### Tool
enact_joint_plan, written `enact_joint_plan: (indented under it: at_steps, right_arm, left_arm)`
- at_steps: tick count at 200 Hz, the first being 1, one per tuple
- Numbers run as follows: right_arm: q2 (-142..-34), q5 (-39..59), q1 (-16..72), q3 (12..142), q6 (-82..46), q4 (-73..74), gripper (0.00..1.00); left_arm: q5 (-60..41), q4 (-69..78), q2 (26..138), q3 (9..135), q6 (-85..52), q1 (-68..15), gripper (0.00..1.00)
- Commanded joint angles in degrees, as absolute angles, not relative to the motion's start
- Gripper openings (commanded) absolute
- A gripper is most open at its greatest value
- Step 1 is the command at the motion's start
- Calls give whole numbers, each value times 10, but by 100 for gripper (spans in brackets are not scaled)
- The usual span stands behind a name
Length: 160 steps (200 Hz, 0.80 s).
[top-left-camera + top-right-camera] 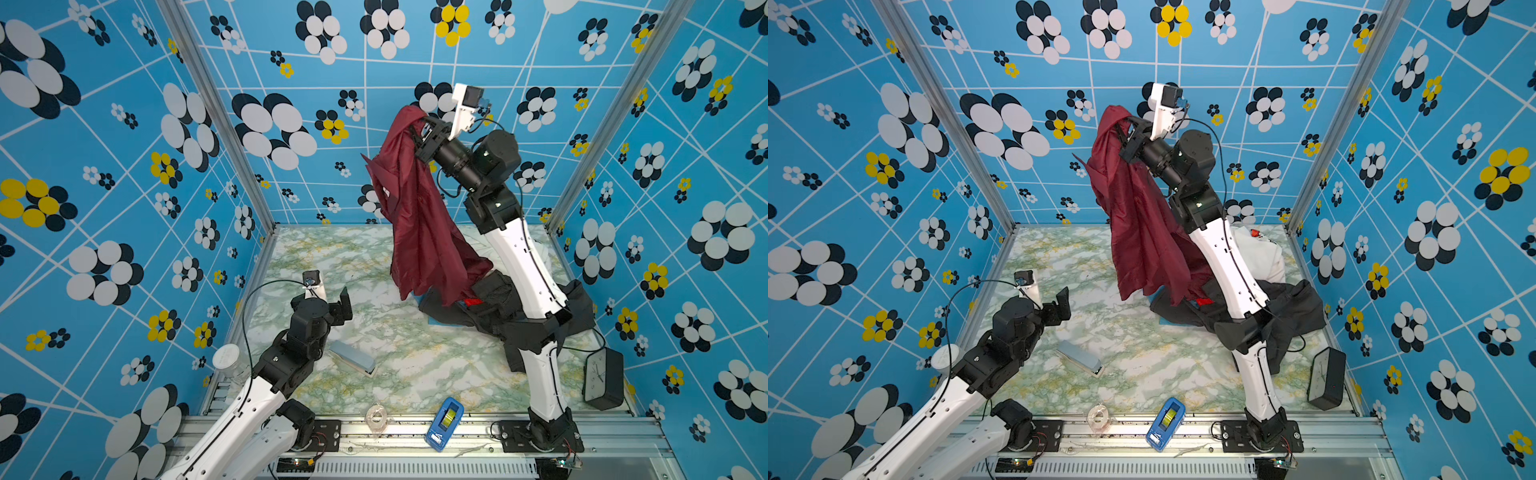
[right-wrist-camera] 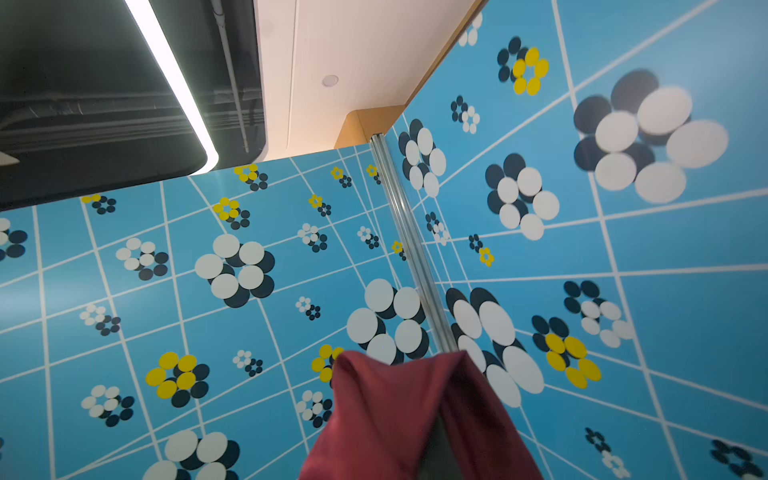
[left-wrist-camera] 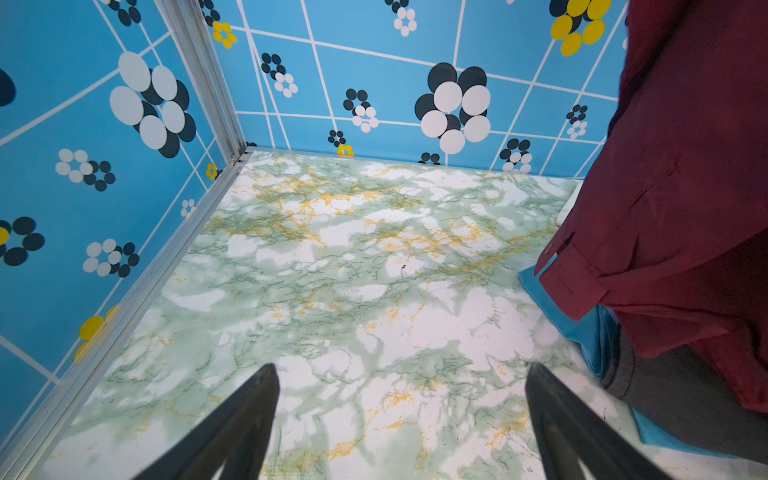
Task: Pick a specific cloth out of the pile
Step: 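Swing the held maroon shirt toward the left gripper and lower it onto the table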
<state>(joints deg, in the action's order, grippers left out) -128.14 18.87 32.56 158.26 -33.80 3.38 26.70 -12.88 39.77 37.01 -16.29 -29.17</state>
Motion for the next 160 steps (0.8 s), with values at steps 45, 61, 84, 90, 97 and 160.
enact_joint_plan:
  at_steps: [45,61,84,90,97,160]
  right_arm:
    - [-1429,238,416,1625,-481,159,0]
    - [-1460,239,436,1622,-500,182,0]
    - [-1506,236,456,1620,-541,214,0]
    - [-1516,237,459,1620,-550,218,0]
    - [-1527,238,462,1620,-559,219,0]
    - [-1599,261,472,1586,-545,118,16]
  left_arm:
    - [314,-156,334,343,-147,-294,93]
    - [316,-156,329,340,-148,-294,94]
    - [315,-158,329,341,-146,-294,93]
    - [315,-159,328,341,-146,-294,93]
    - [315,-160,328,341,-146,-294,93]
    - [318,-158,328,337,-145,-294,94]
